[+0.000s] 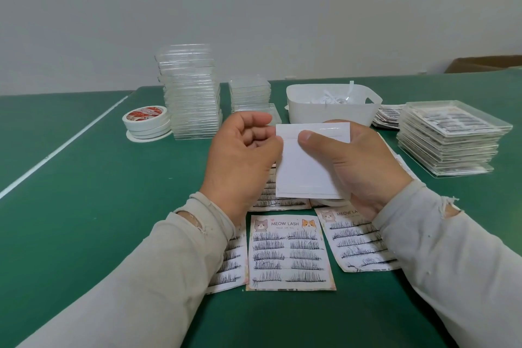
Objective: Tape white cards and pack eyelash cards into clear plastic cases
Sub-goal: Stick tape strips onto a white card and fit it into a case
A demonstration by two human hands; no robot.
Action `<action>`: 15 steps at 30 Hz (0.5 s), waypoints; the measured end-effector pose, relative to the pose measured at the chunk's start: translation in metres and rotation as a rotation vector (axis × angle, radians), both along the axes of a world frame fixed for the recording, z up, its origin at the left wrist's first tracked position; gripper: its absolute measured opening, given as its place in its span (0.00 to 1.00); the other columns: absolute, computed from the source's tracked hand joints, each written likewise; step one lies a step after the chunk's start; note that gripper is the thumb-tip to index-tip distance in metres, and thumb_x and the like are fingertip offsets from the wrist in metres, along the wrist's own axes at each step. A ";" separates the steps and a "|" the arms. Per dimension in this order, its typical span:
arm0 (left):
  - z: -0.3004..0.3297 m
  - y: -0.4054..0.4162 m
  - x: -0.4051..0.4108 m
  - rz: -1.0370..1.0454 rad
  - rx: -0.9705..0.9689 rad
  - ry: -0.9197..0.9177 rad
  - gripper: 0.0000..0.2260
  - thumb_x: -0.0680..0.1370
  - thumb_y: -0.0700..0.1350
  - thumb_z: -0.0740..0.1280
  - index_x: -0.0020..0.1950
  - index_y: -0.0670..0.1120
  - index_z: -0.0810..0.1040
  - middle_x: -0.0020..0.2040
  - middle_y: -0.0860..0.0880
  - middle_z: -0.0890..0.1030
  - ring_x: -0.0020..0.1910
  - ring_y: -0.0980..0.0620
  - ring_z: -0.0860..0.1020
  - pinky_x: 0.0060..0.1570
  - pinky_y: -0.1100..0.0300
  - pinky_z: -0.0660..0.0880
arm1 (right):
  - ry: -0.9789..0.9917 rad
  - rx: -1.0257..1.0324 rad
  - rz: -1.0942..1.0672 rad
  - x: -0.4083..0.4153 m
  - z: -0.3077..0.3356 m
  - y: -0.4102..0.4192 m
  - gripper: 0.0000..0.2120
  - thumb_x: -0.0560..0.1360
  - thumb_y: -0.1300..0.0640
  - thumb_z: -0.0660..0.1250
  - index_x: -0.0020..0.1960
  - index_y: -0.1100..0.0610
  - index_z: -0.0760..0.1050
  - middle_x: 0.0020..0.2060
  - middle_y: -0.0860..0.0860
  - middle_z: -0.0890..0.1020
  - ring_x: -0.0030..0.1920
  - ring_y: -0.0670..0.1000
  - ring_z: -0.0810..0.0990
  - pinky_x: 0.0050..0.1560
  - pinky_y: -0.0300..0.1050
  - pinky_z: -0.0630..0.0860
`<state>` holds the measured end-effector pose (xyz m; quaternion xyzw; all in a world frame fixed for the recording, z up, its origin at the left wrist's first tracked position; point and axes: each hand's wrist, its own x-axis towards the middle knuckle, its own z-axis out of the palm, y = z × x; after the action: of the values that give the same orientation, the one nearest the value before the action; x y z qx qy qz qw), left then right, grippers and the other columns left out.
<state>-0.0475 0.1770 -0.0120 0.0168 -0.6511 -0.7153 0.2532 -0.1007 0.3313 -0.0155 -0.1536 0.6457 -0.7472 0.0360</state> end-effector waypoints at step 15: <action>-0.002 0.001 0.006 0.189 -0.369 0.110 0.08 0.75 0.39 0.74 0.43 0.52 0.82 0.41 0.58 0.84 0.38 0.63 0.80 0.41 0.72 0.76 | 0.056 -0.041 -0.012 -0.001 -0.001 0.000 0.05 0.72 0.60 0.77 0.48 0.56 0.85 0.46 0.53 0.88 0.47 0.53 0.87 0.47 0.48 0.84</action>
<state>-0.0419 0.1779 -0.0142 -0.0081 -0.7519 -0.5568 0.3529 -0.1014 0.3313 -0.0164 -0.1714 0.6320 -0.7557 0.0105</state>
